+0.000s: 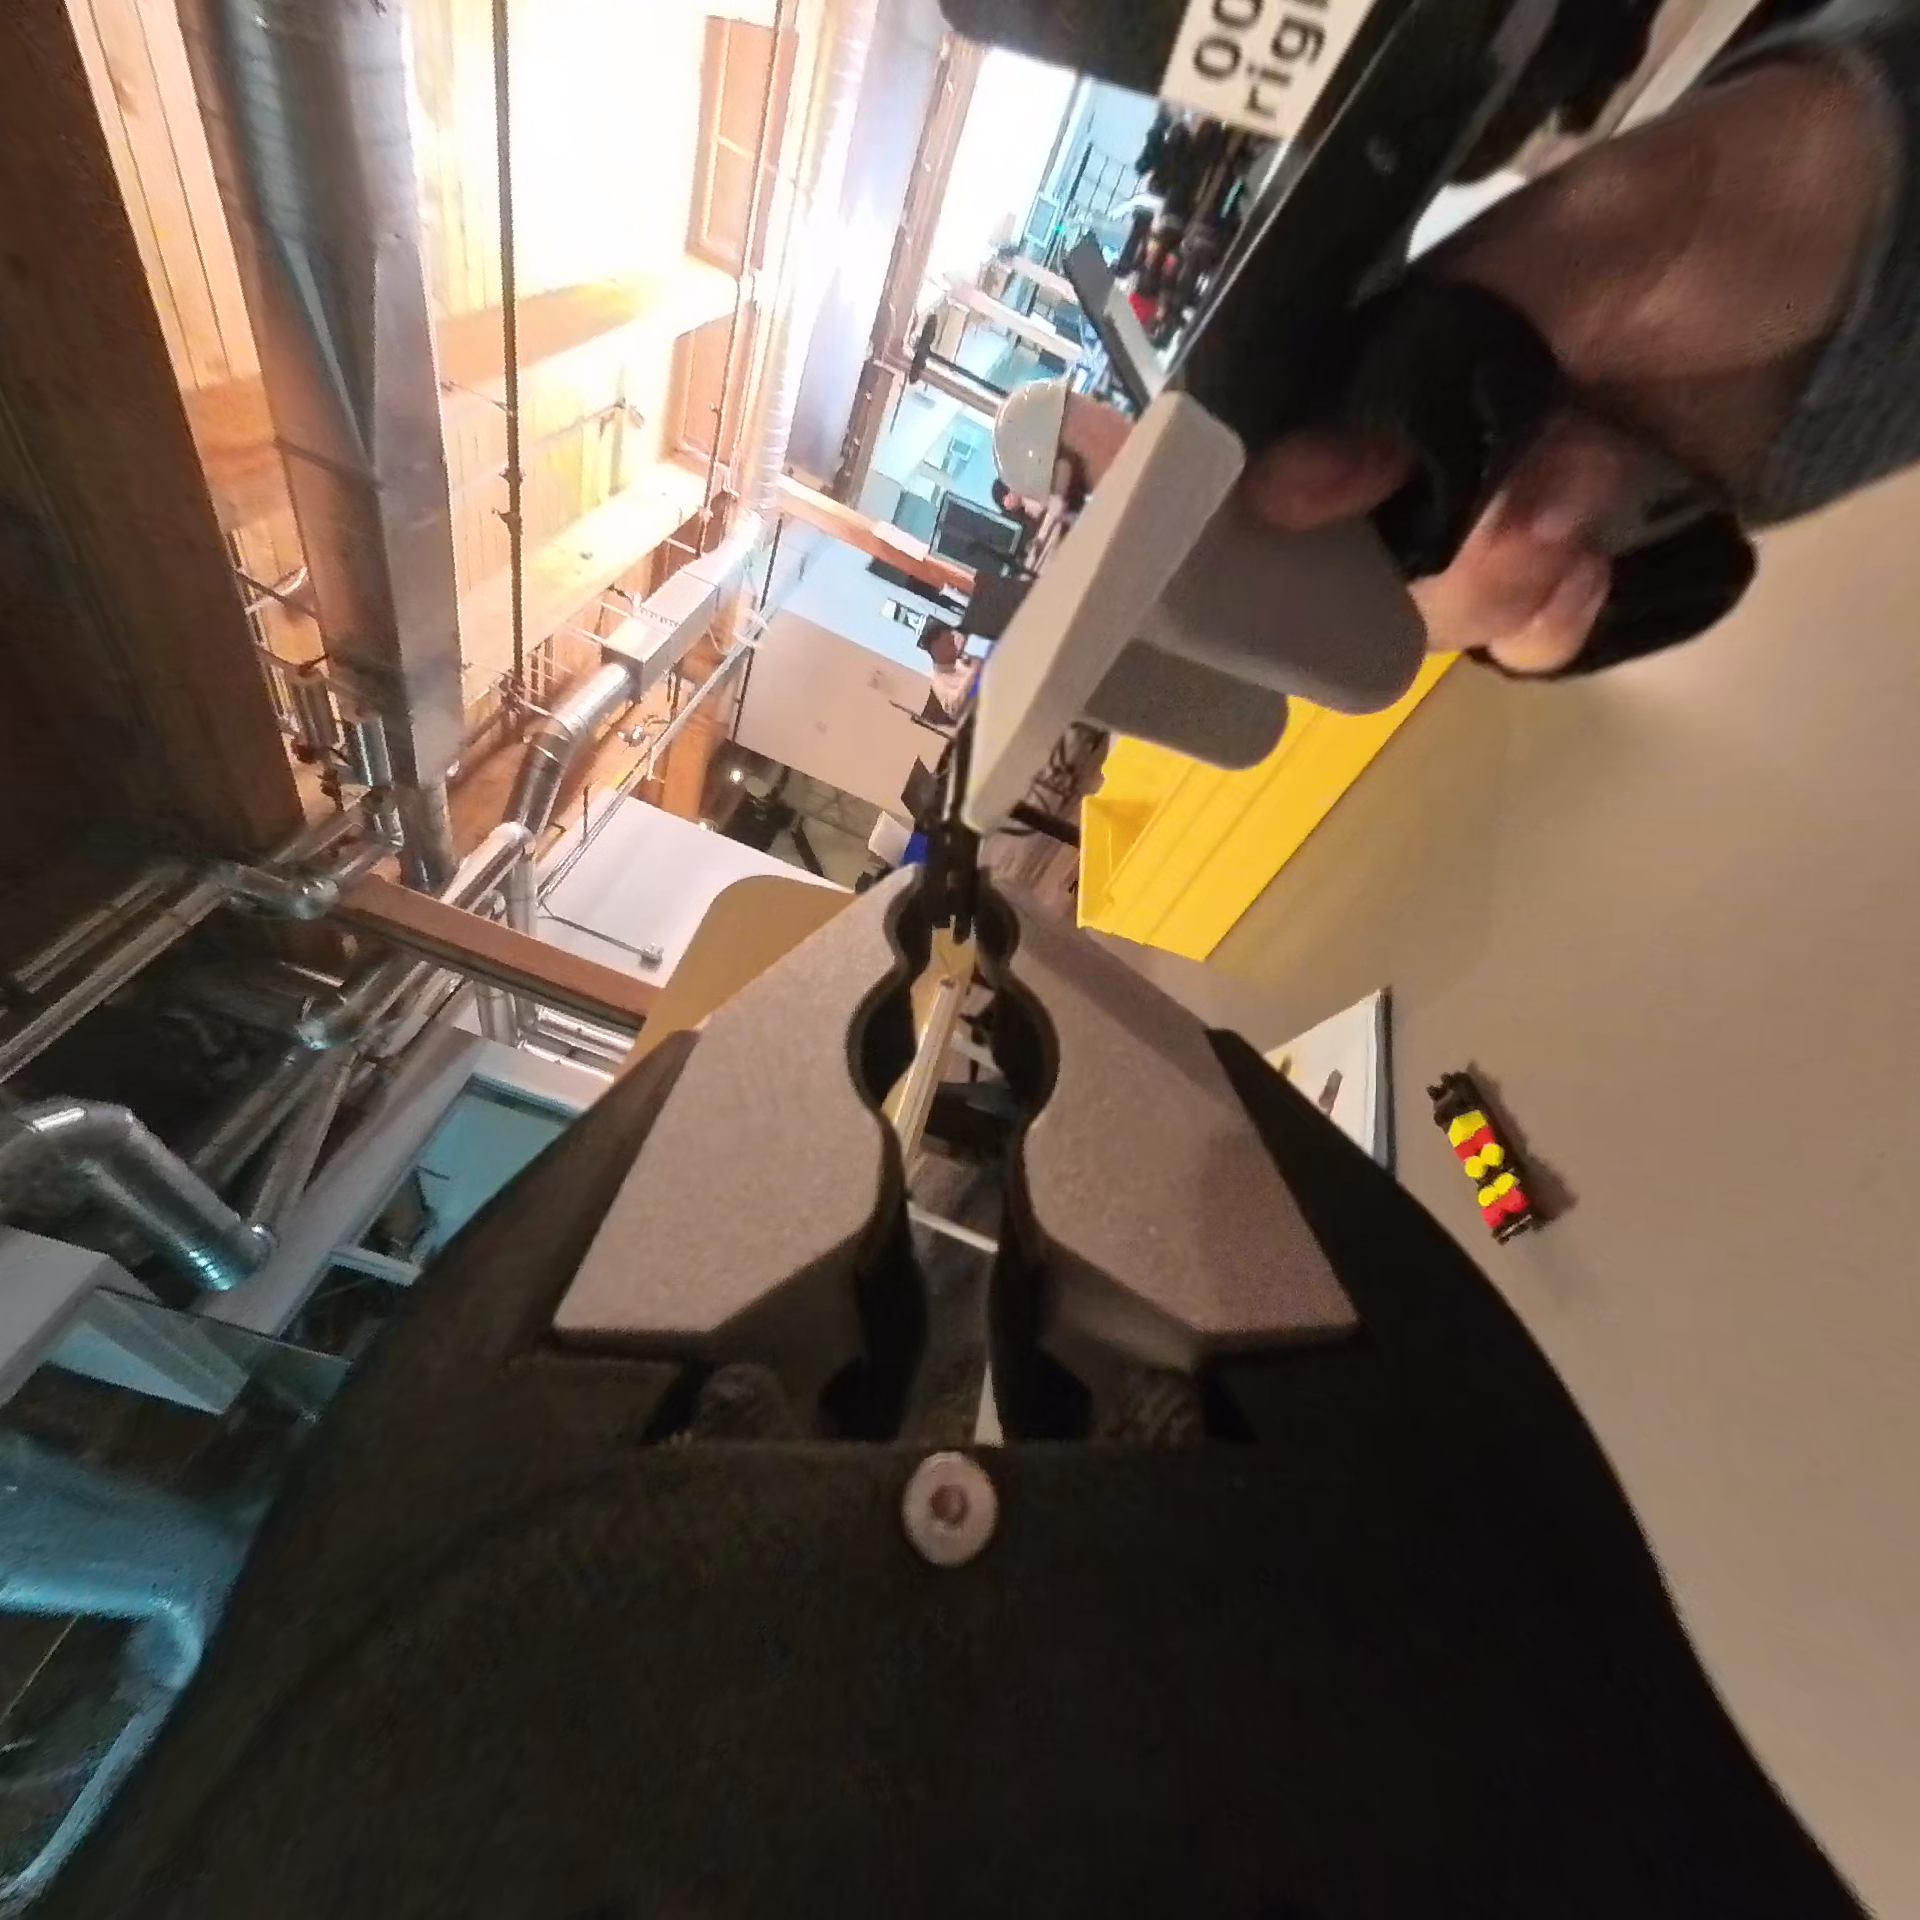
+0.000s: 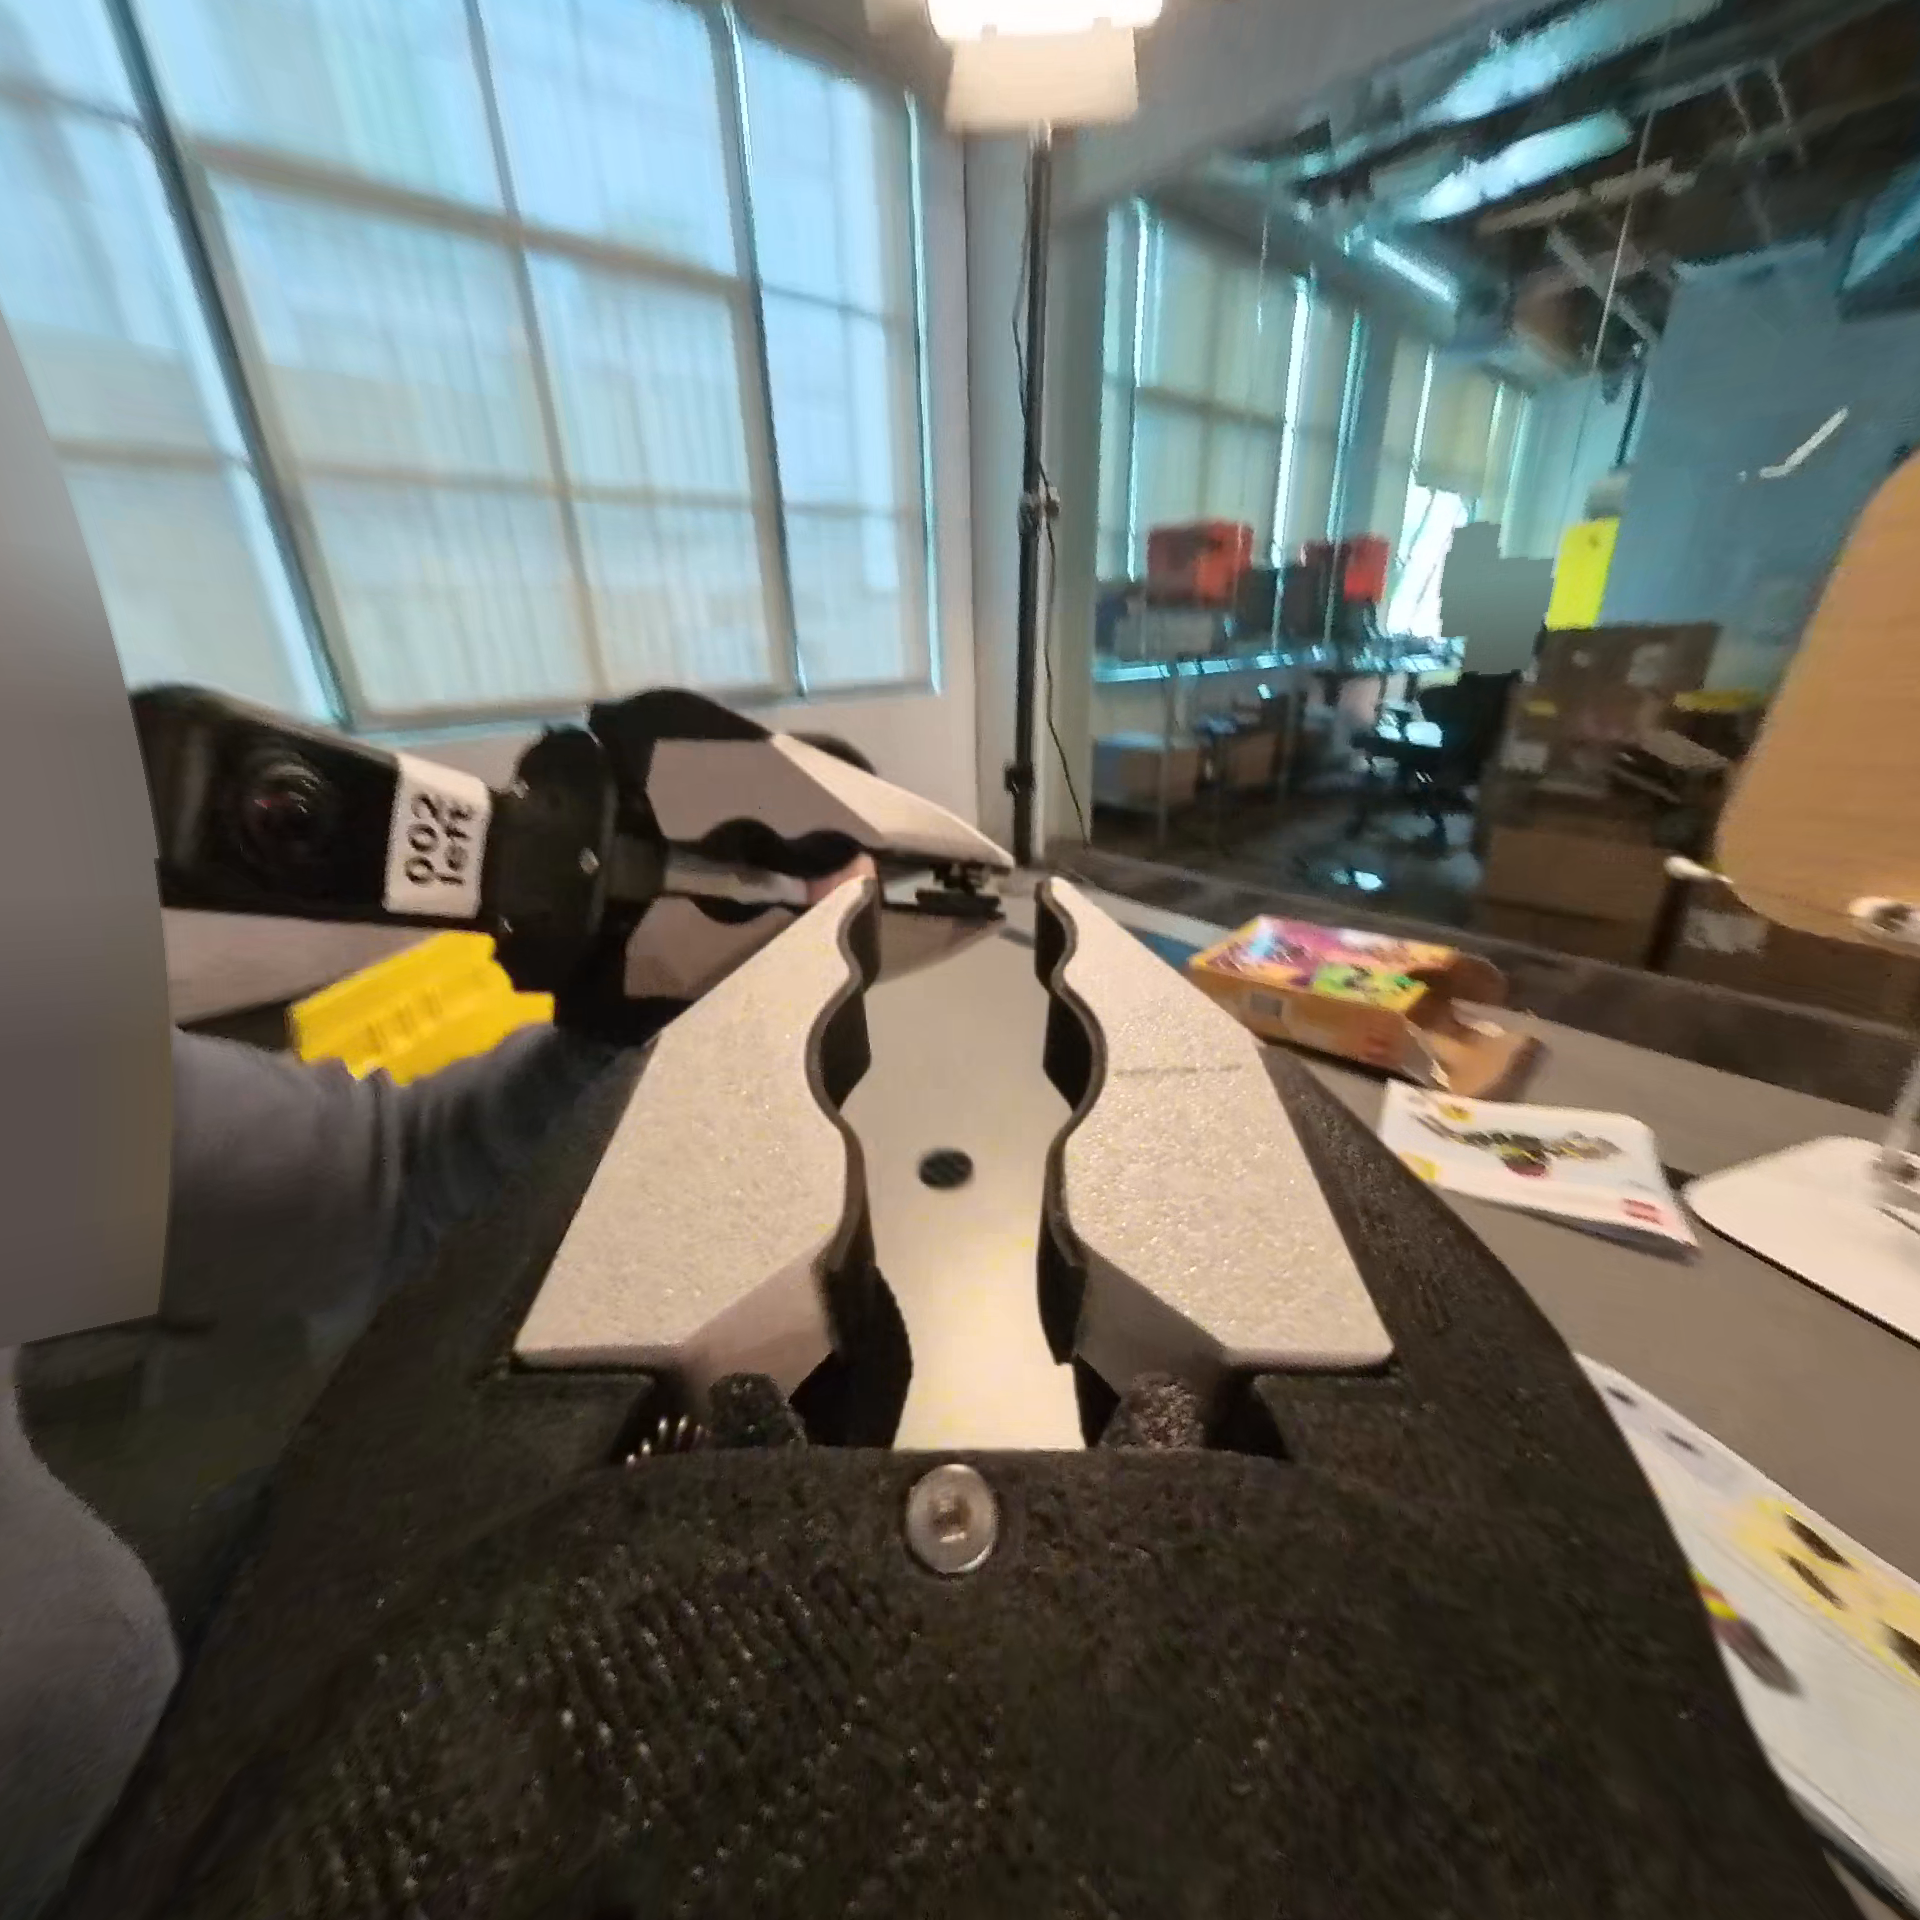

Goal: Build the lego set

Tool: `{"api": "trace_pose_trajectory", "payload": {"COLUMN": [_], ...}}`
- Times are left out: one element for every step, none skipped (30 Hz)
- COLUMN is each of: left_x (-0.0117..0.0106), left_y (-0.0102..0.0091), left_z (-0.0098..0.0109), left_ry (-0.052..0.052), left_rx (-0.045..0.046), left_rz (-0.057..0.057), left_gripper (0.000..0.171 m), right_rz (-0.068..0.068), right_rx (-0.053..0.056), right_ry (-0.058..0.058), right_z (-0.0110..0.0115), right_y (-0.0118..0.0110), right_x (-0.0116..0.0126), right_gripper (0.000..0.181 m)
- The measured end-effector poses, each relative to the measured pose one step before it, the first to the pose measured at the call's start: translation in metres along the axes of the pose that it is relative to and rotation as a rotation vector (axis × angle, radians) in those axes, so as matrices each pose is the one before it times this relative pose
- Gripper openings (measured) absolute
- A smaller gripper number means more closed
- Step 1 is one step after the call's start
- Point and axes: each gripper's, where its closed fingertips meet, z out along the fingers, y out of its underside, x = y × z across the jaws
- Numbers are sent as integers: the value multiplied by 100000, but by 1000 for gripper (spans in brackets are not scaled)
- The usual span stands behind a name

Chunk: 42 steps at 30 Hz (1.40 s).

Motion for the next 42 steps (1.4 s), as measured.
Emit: {"api": "trace_pose_trajectory", "payload": {"left_x": [52,15,57,12,11,23,-6,-4,18,-5,5,22,30,8,54,48,37,35,11,14,17,27,57,65,71,52,45,31,47,49,41,49,76,68,64,81,80,-31,-73,-110,16,-124], "left_y": [-174,-128,-107,-92,-99,-49,-83,-95,-53,-83,-80,-64,-73,-109,-178,-57,-29,-87,-104,-123,-117,-73,-109,-106,-117,-115,-119,-67,-75,-60,-16,24,77,171,219,255,389,574,517,434,476,492], "left_z": [-37,-25,-10,-4,-20,-22,-29,-21,-7,-6,-20,-9,-10,-25,-55,-37,-17,-44,-76,-79,-86,-92,-109,-101,-79,-62,-27,-18,-28,-34,4,32,29,45,72,80,131,170,139,108,118,115], "left_ry": [345,-60,32,-328,-144,116,58,42,16,-321,-274,-49,70,-91,208,273,219,205,44,-27,220,482,797,904,583,312,20,-83,-118,-85,78,275,626,852,748,1217,788,33,336,498,1459,69], "left_rx": [723,446,309,201,238,28,288,292,28,216,251,168,195,609,1131,410,409,710,903,1128,1202,1084,1423,1312,1164,904,682,311,330,394,31,-254,-606,-1477,-1779,-1831,-2391,-3390,-3064,-2597,-3104,-3298], "left_rz": [-180,157,388,324,377,145,-68,-216,-86,185,382,260,-51,61,330,54,297,-4,343,670,695,466,81,-168,-54,374,473,668,1125,1325,686,142,162,-93,-369,-283,-4,-280,-1200,-1894,-1896,-943], "left_gripper": [6,7,7,7,7,7,7,7,7,7,7,7,6,6,6,6,6,6,6,6,6,6,5,6,6,6,5,5,6,6,6,6,5,5,5,5,5,5,5,5,5,5], "right_rz": [1459,697,140,-200,-83,75,81,-214,-581,-733,-499,30,686,1115,953,724,402,264,698,1054,1287,1211,681,762,1046,1397,1406,1297,1341,1532,1466,1237,800,-222,-2300,-5016,-7716,-10610,-11534,-10887,-9662,-7440], "right_rx": [2508,285,-62,329,390,801,660,496,397,459,312,222,287,444,196,-20,149,256,62,-206,-408,-661,-665,-477,-210,-156,-25,-56,-176,-137,-9,-66,-234,-275,-941,-2771,-4287,-4837,-6383,-8138,-8991,-8821], "right_ry": [-1217,-729,-77,-247,-84,-120,-373,-252,-62,-203,-260,-419,-629,-798,-852,-1210,-1046,-1050,-1159,-1180,-994,-895,-980,-814,-1010,-1155,-1123,-926,-1033,-1003,-609,-502,-165,615,1596,3237,5878,8230,8359,7576,6868,5446], "right_z": [57,141,145,110,35,-37,-51,-50,-50,-45,-52,-59,-56,-67,-96,-38,-35,-33,-13,-11,8,-1,0,-14,-25,-34,-43,-48,-33,-36,-35,-49,-41,-17,-12,-21,-89,-214,-239,-205,-117,-10], "right_y": [-164,124,172,104,63,-42,-45,-39,-22,-41,-21,-22,-34,-44,-6,15,2,-2,-18,-19,-2,35,30,27,8,-10,-16,-3,28,26,23,27,57,71,78,138,127,55,139,328,475,587], "right_x": [-265,-182,-83,-117,-44,-41,-67,-51,-30,-60,-54,-44,-29,-31,3,-47,-71,-92,-131,-121,-123,-114,-149,-130,-137,-123,-99,-73,-77,-65,7,37,98,160,227,335,587,802,773,608,519,388], "right_gripper": [27,25,24,23,22,22,21,21,21,21,21,20,20,19,15,15,15,15,15,15,14,14,14,14,14,14,14,14,14,14,14,14,14,14,14,14,16,21,25,27,26,23]}}
